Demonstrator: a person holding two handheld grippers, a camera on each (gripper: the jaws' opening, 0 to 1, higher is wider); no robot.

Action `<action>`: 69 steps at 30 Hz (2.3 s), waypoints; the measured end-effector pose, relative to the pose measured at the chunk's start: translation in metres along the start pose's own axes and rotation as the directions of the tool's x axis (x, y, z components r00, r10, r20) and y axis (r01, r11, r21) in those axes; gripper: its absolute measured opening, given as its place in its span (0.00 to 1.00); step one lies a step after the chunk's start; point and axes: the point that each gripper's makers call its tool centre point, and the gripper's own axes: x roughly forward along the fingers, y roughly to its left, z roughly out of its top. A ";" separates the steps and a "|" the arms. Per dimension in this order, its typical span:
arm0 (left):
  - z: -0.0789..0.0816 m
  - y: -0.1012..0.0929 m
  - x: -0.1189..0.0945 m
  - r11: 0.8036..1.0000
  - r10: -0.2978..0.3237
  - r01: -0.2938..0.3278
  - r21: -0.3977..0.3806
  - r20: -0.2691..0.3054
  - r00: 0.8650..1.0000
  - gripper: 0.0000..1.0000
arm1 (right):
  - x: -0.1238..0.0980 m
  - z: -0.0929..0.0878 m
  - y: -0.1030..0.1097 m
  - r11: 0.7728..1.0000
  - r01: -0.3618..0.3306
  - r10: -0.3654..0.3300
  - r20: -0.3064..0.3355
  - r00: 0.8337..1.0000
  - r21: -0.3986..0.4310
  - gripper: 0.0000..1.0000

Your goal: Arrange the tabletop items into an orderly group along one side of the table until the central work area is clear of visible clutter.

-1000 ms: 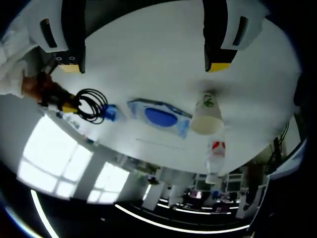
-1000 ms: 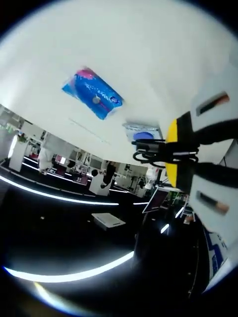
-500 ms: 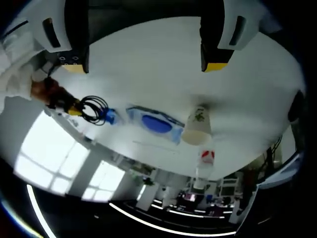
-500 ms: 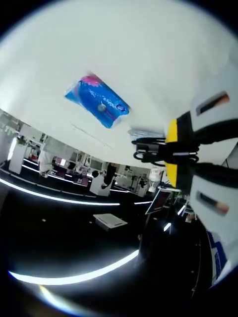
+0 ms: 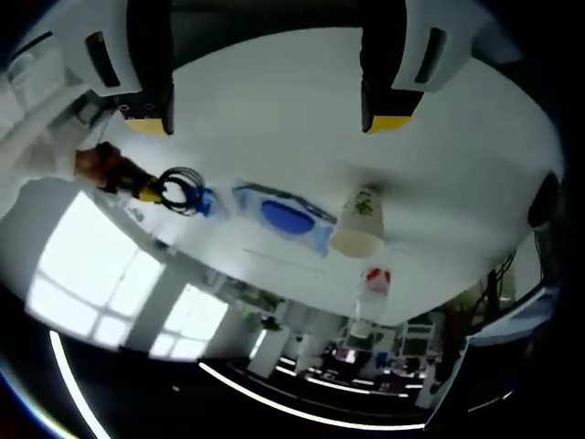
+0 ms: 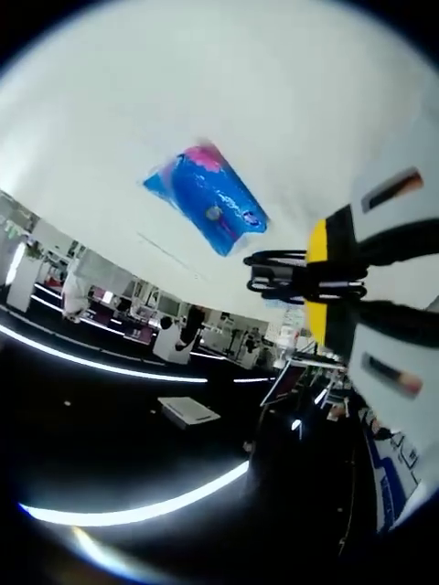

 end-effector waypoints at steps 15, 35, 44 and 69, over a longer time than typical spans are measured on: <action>-0.002 0.008 -0.001 0.999 0.050 -0.050 0.021 -0.012 0.999 0.73 | -0.013 0.005 -0.050 0.990 0.087 -0.088 0.004 0.996 0.111 0.10; -0.002 0.010 0.001 0.999 0.052 -0.052 0.012 -0.016 0.999 0.70 | -0.019 0.006 -0.093 0.948 0.319 -0.319 0.018 0.948 0.008 0.11; -0.005 0.008 0.002 0.999 0.042 -0.042 0.016 -0.025 0.999 0.71 | -0.021 0.006 -0.096 0.937 0.348 -0.347 0.046 0.937 -0.028 0.11; -0.001 0.008 0.000 0.999 0.037 -0.037 0.012 -0.003 0.999 0.74 | -0.018 0.034 -0.074 0.885 0.399 -0.347 0.231 0.909 -0.239 0.78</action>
